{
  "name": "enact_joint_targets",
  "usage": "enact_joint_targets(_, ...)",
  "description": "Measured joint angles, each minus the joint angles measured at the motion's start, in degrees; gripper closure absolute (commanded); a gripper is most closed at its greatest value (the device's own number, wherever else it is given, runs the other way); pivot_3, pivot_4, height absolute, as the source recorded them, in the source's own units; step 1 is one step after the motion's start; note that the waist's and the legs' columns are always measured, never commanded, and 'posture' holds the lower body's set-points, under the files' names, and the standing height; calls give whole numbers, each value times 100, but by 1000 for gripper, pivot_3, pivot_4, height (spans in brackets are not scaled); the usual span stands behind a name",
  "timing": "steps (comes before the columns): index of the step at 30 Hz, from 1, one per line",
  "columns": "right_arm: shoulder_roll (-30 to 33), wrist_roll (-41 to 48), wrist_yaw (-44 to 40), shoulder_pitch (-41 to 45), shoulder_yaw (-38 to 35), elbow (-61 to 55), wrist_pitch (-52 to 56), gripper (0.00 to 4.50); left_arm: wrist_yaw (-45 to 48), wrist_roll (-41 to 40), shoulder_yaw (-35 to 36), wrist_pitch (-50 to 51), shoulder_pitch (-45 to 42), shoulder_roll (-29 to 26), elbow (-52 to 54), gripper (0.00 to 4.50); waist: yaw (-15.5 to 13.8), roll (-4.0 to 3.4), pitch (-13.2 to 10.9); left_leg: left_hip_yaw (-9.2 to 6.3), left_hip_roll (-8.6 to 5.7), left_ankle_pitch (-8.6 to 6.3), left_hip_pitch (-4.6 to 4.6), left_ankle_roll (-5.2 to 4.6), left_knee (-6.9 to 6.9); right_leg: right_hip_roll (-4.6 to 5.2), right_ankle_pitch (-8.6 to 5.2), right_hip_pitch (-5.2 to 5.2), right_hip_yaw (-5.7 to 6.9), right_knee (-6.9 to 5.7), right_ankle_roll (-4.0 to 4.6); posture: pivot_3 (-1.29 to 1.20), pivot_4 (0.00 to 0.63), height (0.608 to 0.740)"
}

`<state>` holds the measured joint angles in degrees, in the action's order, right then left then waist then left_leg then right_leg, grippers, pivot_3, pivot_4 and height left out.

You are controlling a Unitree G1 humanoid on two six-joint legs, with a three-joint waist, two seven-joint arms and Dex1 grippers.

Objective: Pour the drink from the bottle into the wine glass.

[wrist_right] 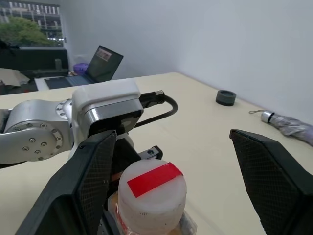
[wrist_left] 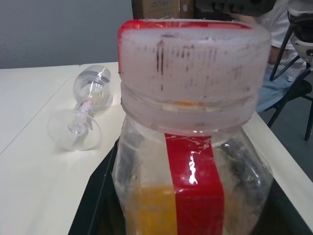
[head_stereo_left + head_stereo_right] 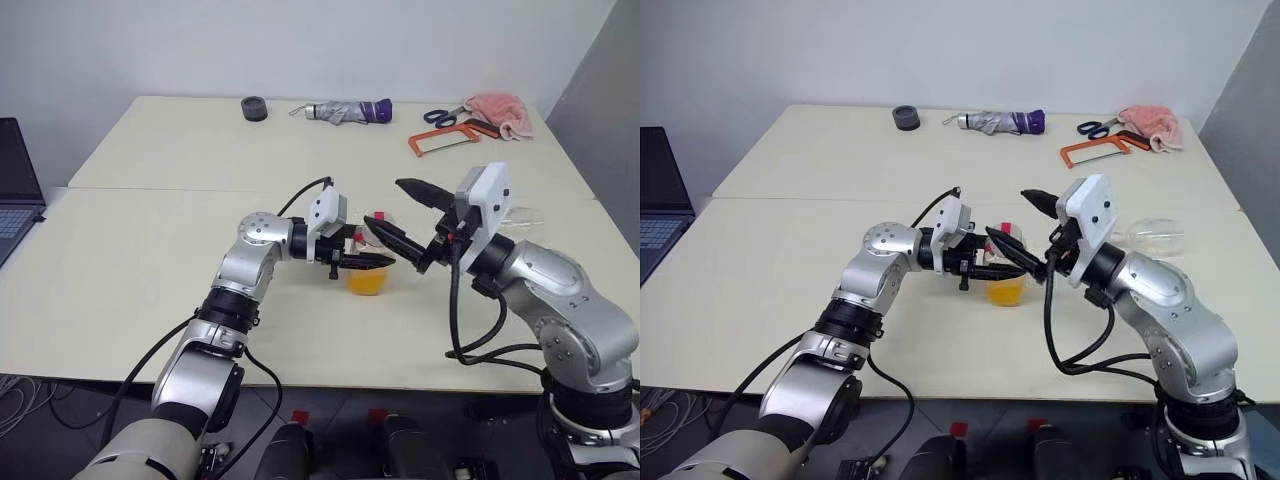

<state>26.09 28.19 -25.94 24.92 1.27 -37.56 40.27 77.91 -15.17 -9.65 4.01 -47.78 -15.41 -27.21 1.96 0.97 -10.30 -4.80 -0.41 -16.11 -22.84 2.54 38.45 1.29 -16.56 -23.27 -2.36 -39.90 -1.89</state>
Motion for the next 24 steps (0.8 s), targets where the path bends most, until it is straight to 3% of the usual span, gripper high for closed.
enact_joint_targets(9, -101, -414, 183, -75, 454, -103, -91, 548, 5, 0, 0, 9, -6, 23, -36, 2766, 2, 0, 0, 1, -2, 0, 0, 0, 1, -1, 0, 0, 0, 0, 0, 0, 150, 740)
enact_joint_targets(24, 172, -726, 126, -350, 343, -56, -282, 548, 25, 3, 0, 17, -29, -3, -160, 2766, 1, 0, 0, 3, -3, 0, 0, -1, 1, -2, 0, 0, 0, 1, 0, 0, 150, 740)
